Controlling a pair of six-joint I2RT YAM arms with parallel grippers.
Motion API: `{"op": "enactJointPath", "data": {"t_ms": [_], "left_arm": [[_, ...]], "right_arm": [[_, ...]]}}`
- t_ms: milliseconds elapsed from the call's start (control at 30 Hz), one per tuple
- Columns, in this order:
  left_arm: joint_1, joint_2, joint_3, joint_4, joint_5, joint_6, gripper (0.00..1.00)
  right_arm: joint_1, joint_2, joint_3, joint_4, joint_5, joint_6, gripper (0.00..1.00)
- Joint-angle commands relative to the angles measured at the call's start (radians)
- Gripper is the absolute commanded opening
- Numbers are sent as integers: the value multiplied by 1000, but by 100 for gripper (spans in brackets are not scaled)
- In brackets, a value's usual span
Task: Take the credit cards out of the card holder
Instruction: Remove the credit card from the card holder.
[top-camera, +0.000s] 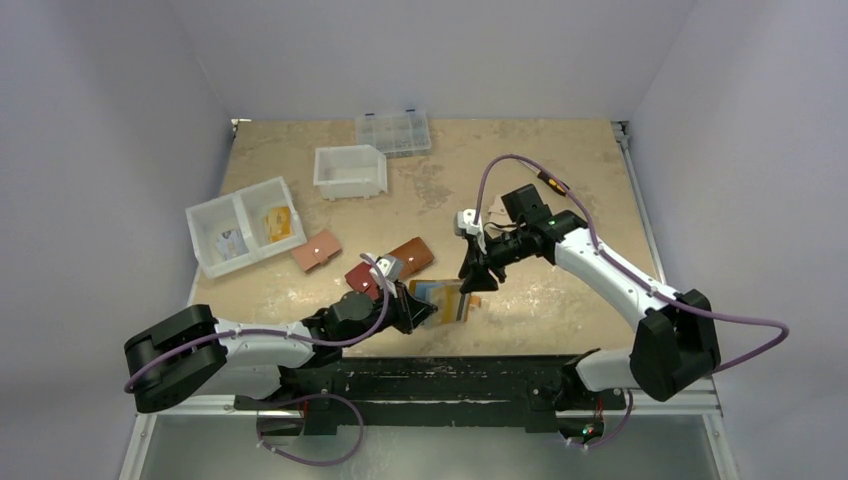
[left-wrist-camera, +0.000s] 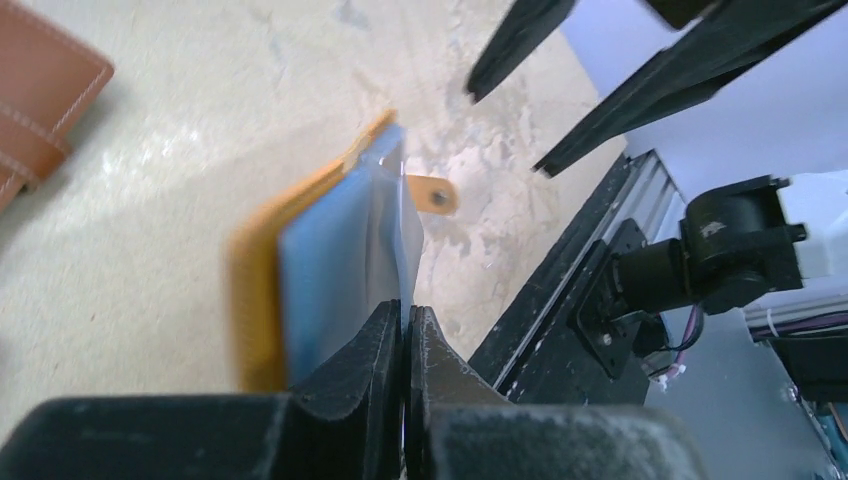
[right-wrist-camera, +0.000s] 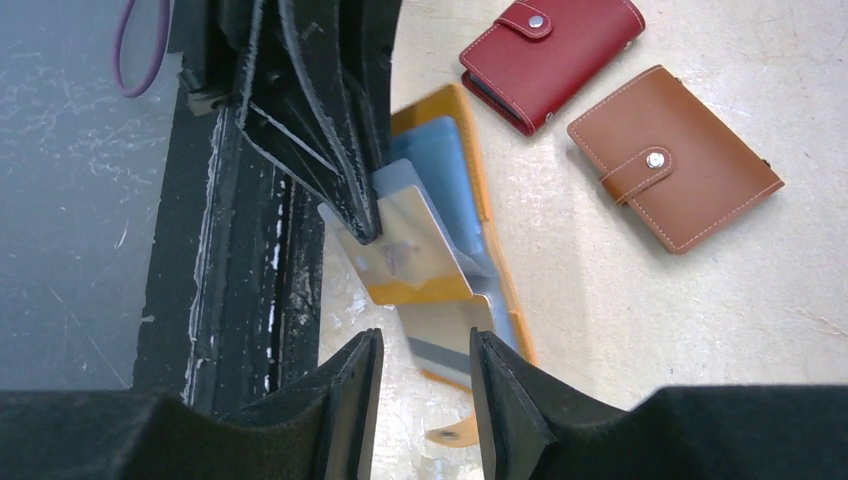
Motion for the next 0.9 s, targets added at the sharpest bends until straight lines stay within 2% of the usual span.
{"op": "enactJointPath", "data": {"t_ms": [0, 400, 867], "left_arm": [[-24, -22, -2, 232, 14, 140, 0], [-45, -20, -15, 289, -3, 178, 0], [-64, 36, -2, 363, 15, 188, 0]], "right_arm": [[-12, -4, -6, -28, -51, -22, 46], [-11, 69, 13, -118, -63, -99, 47], [-11, 136, 39, -198, -160, -170, 45]]}}
